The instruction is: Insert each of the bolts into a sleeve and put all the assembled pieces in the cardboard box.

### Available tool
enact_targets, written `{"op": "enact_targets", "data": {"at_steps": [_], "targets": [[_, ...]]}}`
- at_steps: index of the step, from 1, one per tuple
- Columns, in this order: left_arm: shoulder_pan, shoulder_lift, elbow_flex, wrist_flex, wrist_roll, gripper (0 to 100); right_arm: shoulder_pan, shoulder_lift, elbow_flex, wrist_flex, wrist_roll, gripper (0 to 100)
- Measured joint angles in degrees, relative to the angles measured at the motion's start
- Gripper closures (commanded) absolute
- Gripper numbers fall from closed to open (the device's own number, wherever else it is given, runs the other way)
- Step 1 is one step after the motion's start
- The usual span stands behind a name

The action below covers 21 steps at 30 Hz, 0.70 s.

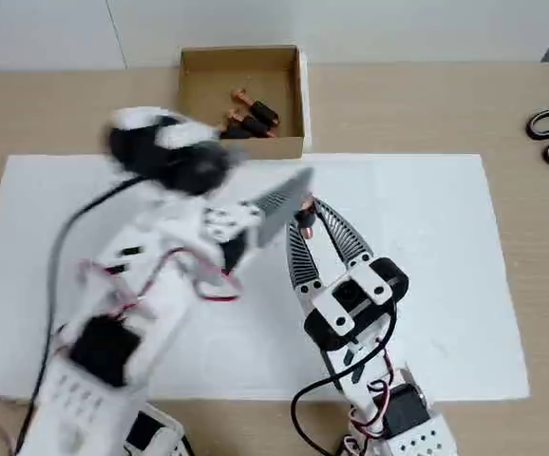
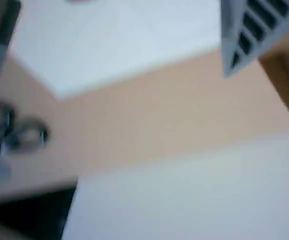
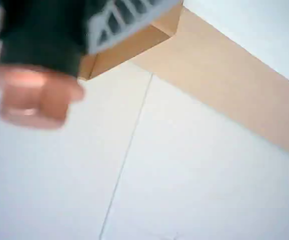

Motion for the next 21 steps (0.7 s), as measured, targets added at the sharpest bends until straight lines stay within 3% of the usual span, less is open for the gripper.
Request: {"op": "enact_targets", "data": {"at_steps": [4,7,12,16,21], "targets": [[-0.62,-9.41,1.93,3.16,-5.01,99,-0.09,0.0,0.0,0.0,0.0,99.5],[-2.37,-16.97,6.42,4.48,-7.12,98,-0.09,0.0,0.0,2.64,0.0,99.6],[-10.2,-28.48,17.58,4.31,-7.65,99,0.35,0.09,-1.58,16.35,-3.69,99.6],[-17.41,-36.31,30.59,-2.9,-7.56,99,4.66,3.78,-10.2,24.09,-5.98,99.6],[-19.6,-43.43,43.16,-9.58,-7.74,99,11.96,19.52,-22.95,26.81,-6.68,99.6]]}}
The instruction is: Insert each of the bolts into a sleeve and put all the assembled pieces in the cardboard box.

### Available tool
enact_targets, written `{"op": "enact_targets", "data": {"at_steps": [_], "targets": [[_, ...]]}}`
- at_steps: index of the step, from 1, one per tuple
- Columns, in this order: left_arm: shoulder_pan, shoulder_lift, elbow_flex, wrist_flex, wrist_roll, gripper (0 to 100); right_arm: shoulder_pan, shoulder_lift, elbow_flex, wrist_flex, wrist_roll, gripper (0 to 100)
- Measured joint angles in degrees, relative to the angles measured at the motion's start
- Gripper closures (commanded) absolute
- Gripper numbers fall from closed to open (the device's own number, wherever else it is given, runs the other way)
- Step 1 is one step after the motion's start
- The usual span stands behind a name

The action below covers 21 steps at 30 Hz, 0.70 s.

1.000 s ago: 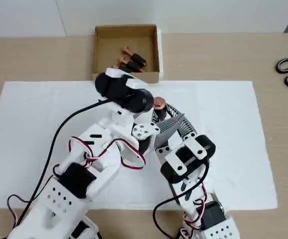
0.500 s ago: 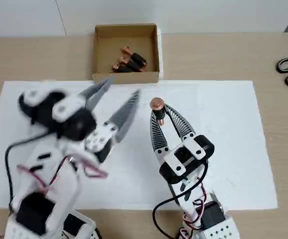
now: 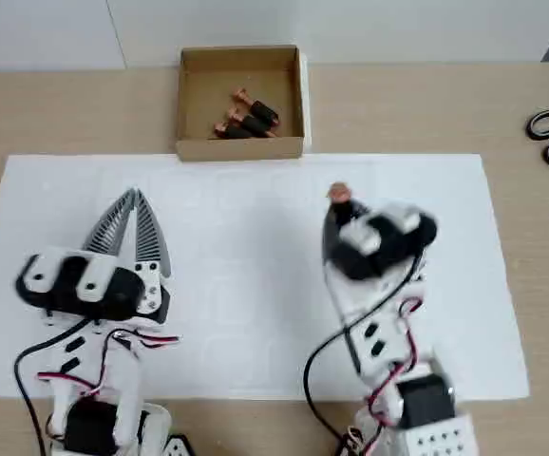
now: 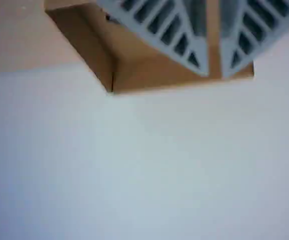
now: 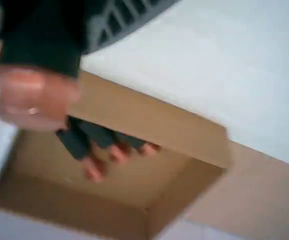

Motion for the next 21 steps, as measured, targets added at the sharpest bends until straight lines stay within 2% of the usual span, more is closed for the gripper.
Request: {"op": "enact_targets", "data": {"at_steps": [5,15,21], "targets": [[-0.35,-0.26,1.85,-0.7,0.0,99,1.41,25.14,-15.12,-0.88,0.0,99.6],[-0.44,-0.35,4.04,-0.7,0.0,99,1.49,76.84,-51.52,-13.45,0.0,99.6],[-5.8,-0.35,4.04,-2.37,0.0,99,-0.88,102.77,-73.14,-19.96,0.0,99.6]]}}
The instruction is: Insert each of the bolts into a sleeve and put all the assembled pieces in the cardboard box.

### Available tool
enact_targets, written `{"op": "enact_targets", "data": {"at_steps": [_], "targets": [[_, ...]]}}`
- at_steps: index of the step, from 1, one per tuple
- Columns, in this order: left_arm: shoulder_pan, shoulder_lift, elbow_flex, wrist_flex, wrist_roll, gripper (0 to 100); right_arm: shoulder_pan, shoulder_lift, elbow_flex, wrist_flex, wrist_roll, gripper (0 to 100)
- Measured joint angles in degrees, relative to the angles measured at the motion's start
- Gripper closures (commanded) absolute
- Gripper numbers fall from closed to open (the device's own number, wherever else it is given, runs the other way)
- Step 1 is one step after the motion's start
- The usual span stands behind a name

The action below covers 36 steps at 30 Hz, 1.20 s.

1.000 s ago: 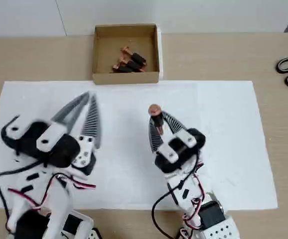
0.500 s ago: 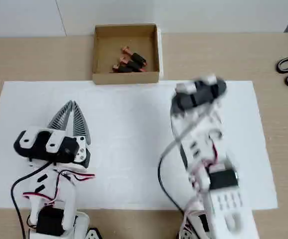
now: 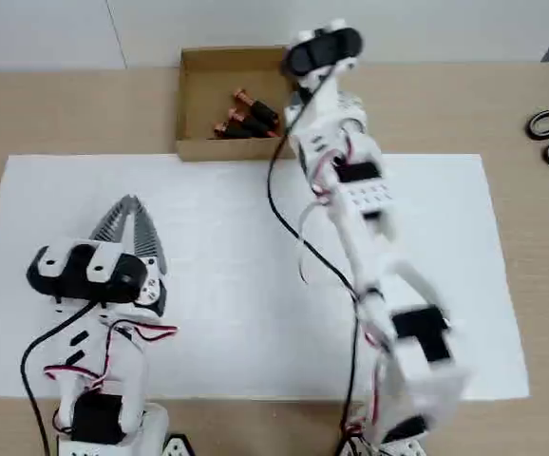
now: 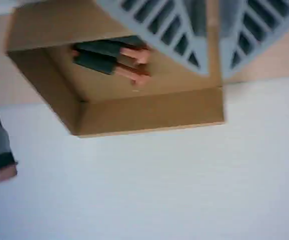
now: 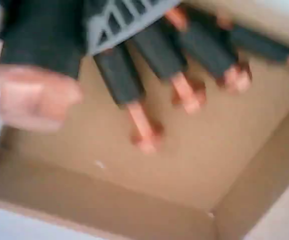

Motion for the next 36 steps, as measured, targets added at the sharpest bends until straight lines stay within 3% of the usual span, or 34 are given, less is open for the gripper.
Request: {"op": "enact_targets", "data": {"at_steps": [11,18,24,31,36], "targets": [[-13.45,0.0,9.41,-10.46,0.0,99,-0.97,35.69,-41.67,-0.18,0.0,99.6],[-14.51,0.0,10.64,-10.9,0.0,99,-0.88,52.92,-60.4,-0.18,1.76,99.6],[-14.59,0.0,10.73,-5.19,0.0,99,-0.09,59.16,-67.69,-0.18,2.29,99.6],[-14.59,0.0,10.64,-4.84,0.0,99,1.49,59.34,-68.57,-0.18,2.29,99.5],[-14.59,0.0,10.64,0.26,0.0,99,1.41,59.43,-68.57,-0.18,2.29,99.5]]}}
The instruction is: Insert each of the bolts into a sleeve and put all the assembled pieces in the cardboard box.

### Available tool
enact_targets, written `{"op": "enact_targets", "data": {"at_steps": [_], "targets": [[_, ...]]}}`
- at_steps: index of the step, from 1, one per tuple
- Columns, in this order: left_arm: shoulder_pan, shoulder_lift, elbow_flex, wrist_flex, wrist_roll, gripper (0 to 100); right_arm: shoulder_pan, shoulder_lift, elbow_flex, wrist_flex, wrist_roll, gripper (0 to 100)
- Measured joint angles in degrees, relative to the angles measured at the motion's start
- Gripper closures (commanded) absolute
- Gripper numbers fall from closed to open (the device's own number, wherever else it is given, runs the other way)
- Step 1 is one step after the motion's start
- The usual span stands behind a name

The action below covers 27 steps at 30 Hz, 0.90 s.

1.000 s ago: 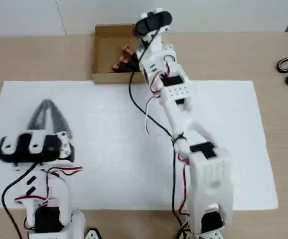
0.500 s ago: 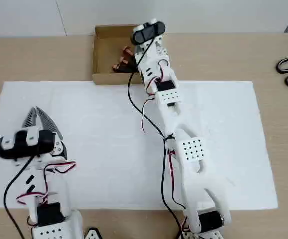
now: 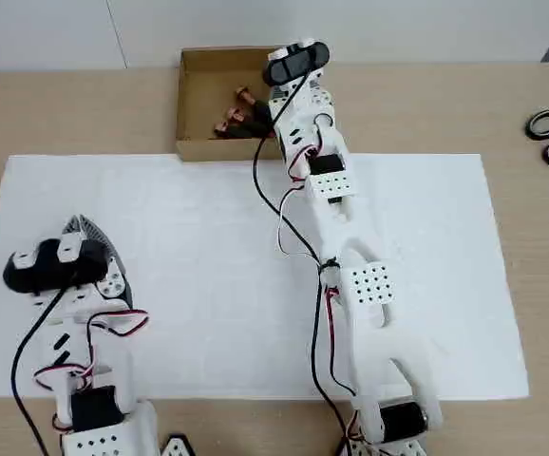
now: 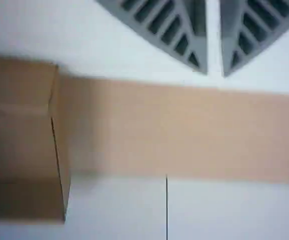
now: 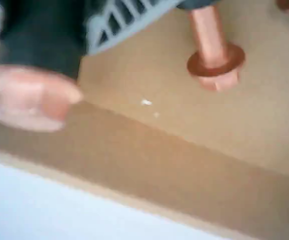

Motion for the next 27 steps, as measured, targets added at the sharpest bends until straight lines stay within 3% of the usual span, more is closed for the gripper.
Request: {"op": "enact_targets", "data": {"at_steps": [8,27], "targets": [[0.0,0.0,0.0,6.59,0.0,99,0.0,0.0,0.0,3.43,0.0,99.5],[0.0,0.0,0.0,10.64,0.0,99,-1.14,0.88,-1.58,10.55,0.18,99.4]]}}
